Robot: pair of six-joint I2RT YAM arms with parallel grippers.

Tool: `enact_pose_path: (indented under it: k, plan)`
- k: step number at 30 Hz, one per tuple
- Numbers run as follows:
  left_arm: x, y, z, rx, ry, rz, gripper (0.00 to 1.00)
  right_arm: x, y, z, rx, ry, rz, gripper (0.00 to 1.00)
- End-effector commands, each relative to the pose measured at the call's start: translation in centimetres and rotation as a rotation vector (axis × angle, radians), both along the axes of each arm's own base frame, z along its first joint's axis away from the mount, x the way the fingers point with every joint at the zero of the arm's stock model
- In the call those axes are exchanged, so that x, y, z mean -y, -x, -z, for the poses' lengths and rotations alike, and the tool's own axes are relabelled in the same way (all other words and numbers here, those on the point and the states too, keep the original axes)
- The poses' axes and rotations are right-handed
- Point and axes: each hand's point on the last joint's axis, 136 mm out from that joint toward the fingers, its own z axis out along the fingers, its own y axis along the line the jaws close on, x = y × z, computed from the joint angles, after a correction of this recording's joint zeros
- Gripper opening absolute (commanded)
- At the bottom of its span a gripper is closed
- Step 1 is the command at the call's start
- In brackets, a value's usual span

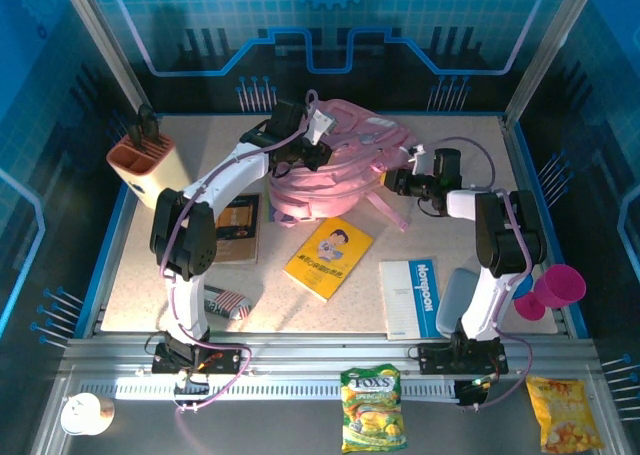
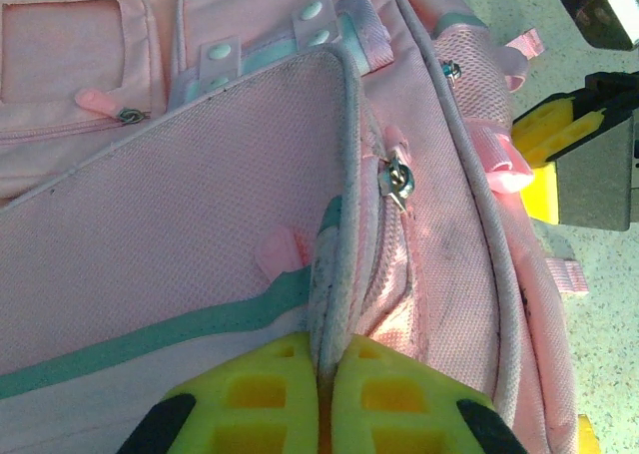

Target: Pack books, pencil case, and school supplies into a backpack

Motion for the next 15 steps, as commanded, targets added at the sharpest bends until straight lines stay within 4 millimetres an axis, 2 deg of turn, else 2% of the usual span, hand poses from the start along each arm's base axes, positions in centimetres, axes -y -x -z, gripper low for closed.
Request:
enact_pose_path:
  k: [1,5,10,15]
  plan:
    - [-0.7,-0.8,-6.1,0.121,0.095,-0.034,0.00,-0.3,-0.8,0.5,0.001,0.050,0.007,0.29]
    - [-0.7,-0.8,-6.0,0.119,0.095,-0.036,0.00,-0.5,-1.0,0.5,0.000,0.071,0.005,0.27]
    - [-0.7,-0.9,-5.8,0.113,0.097,-0.038,0.00,-0.8,-0.9,0.3,0.016,0.088,-0.009,0.12]
    - [-0.5,-1.0,-4.9,0.093,0.098,-0.039,0.00,-1.5,0.7,-0.4,0.054,0.139,-0.036,0.05]
